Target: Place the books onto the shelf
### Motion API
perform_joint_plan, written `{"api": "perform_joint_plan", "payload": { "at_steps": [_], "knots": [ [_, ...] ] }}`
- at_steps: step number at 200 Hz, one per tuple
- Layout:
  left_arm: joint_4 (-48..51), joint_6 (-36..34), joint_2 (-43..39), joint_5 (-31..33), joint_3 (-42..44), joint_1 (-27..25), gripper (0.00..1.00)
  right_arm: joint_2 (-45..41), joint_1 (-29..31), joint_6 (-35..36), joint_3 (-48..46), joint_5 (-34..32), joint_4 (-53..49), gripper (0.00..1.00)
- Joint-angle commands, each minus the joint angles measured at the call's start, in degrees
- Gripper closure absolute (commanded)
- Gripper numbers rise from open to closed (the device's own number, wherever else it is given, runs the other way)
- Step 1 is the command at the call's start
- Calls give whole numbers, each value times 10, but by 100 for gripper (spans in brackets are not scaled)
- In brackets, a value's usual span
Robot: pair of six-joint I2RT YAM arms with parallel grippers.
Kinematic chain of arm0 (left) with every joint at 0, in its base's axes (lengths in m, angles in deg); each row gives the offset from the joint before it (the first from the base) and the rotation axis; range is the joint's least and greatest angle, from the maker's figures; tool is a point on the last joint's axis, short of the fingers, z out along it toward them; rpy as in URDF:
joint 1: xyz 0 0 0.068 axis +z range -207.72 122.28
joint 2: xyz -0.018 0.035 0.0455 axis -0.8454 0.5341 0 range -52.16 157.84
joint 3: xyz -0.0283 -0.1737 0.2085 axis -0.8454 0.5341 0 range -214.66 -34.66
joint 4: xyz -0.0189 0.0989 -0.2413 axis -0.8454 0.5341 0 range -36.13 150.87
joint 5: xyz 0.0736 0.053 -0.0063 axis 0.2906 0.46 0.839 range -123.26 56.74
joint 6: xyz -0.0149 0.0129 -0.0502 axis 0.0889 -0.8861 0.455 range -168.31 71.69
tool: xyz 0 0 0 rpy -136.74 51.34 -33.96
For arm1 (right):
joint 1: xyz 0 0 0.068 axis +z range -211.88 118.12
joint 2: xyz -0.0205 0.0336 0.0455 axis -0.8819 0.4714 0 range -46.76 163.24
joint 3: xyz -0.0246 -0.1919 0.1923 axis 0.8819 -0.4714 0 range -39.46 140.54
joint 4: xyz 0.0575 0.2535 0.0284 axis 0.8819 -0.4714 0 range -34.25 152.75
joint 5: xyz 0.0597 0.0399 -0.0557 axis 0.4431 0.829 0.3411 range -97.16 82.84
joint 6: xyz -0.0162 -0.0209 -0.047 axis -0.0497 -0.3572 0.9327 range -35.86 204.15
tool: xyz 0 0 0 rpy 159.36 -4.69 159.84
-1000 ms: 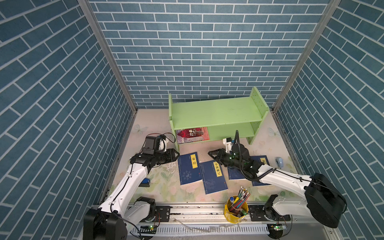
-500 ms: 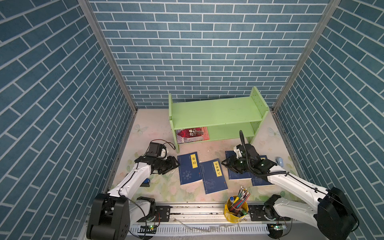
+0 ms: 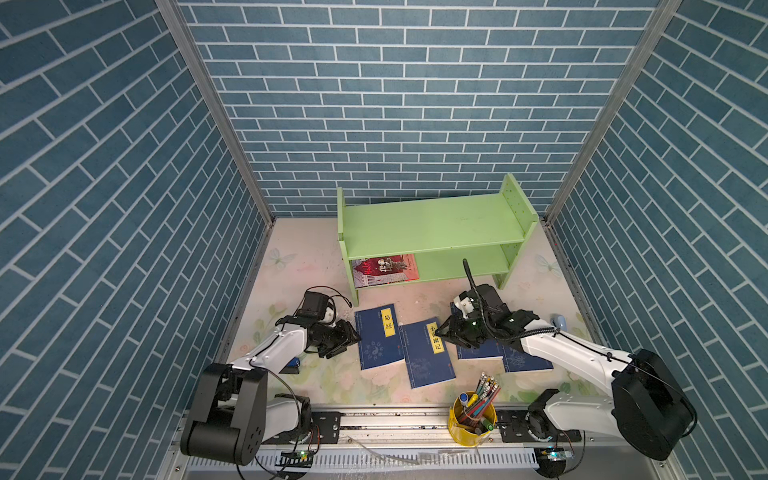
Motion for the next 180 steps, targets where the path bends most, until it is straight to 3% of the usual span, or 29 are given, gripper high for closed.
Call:
{"api": "perform_joint_plan", "payload": {
  "at_steps": [1,97,180],
  "knots": [
    [-1,-9,-34,-2,1,-7,41,5,-5,30,-3,-46,-55,63],
    [-30,-16,-41,-44,-28,-99,43,44,-12,46,-48,-58,-9,55],
    [-55,-45,98,-75,-144,-307,46,52,-13,43,-83,-45,35,54]
  ]
}}
